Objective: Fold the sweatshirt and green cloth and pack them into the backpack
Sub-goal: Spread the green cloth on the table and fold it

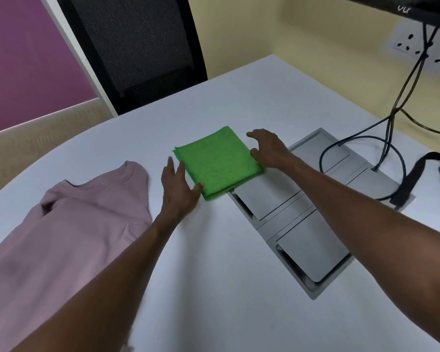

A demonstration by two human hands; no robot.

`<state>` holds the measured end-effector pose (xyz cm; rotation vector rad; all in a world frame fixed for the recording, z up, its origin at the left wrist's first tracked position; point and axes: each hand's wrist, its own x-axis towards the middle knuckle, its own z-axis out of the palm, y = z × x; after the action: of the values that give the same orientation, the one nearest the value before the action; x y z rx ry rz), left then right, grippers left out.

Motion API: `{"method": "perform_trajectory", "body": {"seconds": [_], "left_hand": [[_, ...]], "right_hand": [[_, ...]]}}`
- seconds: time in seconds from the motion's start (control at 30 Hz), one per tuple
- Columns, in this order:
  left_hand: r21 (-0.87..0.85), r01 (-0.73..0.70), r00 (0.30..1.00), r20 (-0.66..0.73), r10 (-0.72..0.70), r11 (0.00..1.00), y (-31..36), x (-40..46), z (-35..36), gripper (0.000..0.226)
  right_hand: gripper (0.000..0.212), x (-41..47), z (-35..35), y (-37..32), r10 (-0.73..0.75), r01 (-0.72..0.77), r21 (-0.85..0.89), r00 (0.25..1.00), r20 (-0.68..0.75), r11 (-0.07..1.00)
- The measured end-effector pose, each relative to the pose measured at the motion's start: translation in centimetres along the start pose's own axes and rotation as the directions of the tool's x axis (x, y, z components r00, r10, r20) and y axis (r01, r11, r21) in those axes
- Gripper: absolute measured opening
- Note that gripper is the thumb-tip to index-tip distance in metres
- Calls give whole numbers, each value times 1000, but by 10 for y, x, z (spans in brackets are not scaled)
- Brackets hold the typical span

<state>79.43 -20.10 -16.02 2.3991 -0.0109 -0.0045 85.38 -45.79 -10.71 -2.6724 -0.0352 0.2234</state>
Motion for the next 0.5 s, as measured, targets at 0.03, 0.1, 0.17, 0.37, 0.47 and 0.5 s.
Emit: {"method": "perform_trajectory", "body": {"seconds": [0.03, 0.1, 0.17, 0.37, 0.47, 0.5], "left_hand": [[47, -74, 997, -2, 74, 996, -2, -7, 1, 79], [123, -216, 976, 24, 215, 969, -7, -23, 7, 68], [191, -325, 946, 63, 319, 926, -8, -35, 15, 60], [296, -372, 927, 176, 332, 880, -6, -38, 31, 44], [320, -360, 931, 189, 314, 876, -6, -30, 35, 50], [321, -360, 930, 194, 311, 876, -6, -27, 35, 54]], "right_hand": [[49, -6, 8, 4, -11, 11, 1, 999, -37, 1000], [35, -23, 24, 10, -54, 54, -8, 993, -107, 999], [34, -40, 41, 14, -133, 123, -75, 980, -147, 990], [55, -49, 68, 27, -116, 159, -283, 980, 163, 946], [58, -41, 65, 29, -97, 161, -300, 971, 217, 940], [58, -37, 63, 29, -99, 167, -303, 969, 227, 938]]}}
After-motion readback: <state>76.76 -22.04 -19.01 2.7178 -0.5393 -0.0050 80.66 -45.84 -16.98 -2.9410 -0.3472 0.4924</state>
